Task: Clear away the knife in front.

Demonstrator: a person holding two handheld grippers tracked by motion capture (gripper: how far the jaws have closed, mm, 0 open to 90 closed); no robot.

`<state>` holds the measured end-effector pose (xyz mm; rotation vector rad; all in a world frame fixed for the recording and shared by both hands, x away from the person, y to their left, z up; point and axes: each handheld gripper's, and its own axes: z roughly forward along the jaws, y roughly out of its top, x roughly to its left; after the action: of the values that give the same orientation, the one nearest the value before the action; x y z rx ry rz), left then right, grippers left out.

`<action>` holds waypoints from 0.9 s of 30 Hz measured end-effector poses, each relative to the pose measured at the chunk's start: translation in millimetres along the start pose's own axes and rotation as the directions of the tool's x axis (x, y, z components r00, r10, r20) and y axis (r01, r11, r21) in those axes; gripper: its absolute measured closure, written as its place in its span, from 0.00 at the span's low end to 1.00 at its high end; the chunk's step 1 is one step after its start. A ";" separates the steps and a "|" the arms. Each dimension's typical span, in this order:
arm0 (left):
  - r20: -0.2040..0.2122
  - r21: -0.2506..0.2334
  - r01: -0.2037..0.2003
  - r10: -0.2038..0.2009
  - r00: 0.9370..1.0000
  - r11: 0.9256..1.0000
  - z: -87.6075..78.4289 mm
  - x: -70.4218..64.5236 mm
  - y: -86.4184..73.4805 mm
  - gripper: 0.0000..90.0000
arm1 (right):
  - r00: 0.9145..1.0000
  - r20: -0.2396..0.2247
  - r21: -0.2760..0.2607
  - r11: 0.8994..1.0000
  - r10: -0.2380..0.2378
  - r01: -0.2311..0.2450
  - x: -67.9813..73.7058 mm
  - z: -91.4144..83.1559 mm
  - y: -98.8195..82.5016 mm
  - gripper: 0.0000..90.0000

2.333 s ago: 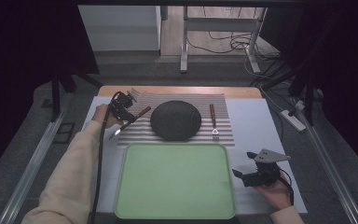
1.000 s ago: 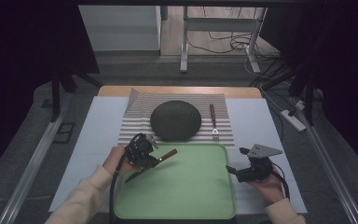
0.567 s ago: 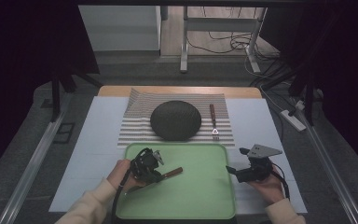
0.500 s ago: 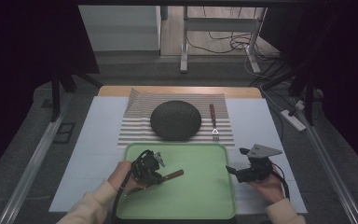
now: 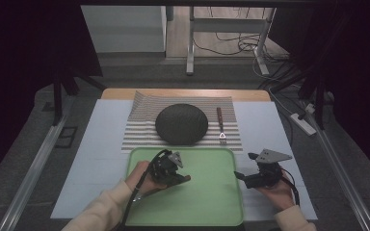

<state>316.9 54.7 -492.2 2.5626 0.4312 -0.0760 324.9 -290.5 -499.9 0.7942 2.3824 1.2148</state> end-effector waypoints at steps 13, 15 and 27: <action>-0.009 0.027 -0.005 0.005 1.000 1.000 29.2 10.2 16.5 0.99 | 1.000 0.014 0.005 1.000 0.002 -0.002 0.5 -4.0 -2.7 0.09; -0.026 0.025 0.009 -0.009 1.000 1.000 28.2 15.1 16.4 0.99 | 1.000 0.016 0.006 1.000 0.003 -0.003 0.6 -4.5 -3.0 0.09; -0.135 0.001 0.140 -0.139 0.981 0.990 9.2 51.1 -4.5 0.99 | 1.000 0.016 0.006 1.000 0.003 -0.003 0.7 -5.2 -3.2 0.09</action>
<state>364.2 68.3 -509.4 2.5536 0.6637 0.0449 320.5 -294.8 -499.6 0.8068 2.3746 1.1983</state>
